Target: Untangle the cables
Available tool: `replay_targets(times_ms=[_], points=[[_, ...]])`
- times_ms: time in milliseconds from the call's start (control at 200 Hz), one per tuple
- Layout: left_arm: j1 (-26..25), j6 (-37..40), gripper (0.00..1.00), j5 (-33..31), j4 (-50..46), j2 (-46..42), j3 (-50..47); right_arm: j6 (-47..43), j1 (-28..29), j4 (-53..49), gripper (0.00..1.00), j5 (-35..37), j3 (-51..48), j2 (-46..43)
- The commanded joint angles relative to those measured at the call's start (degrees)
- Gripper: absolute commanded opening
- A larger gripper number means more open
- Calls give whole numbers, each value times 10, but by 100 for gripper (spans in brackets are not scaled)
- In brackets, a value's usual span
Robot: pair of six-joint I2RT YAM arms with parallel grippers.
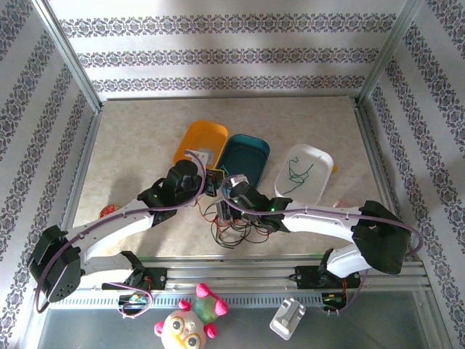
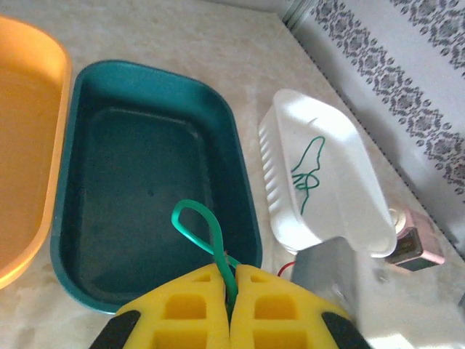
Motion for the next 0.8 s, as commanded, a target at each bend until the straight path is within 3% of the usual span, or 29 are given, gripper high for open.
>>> replay_targets(times_ms=[0,290,795], points=[[-3,-2,0,-13,23,-26,10,60,-21,-34,72,34,-37,-25],[-3,2,0,-52,30,-47,-7,124,-61,-15,73,41,-121,-103],[-3,-38,0,-26,60,6,-16,34,-13,62,73,25,-111,-175]])
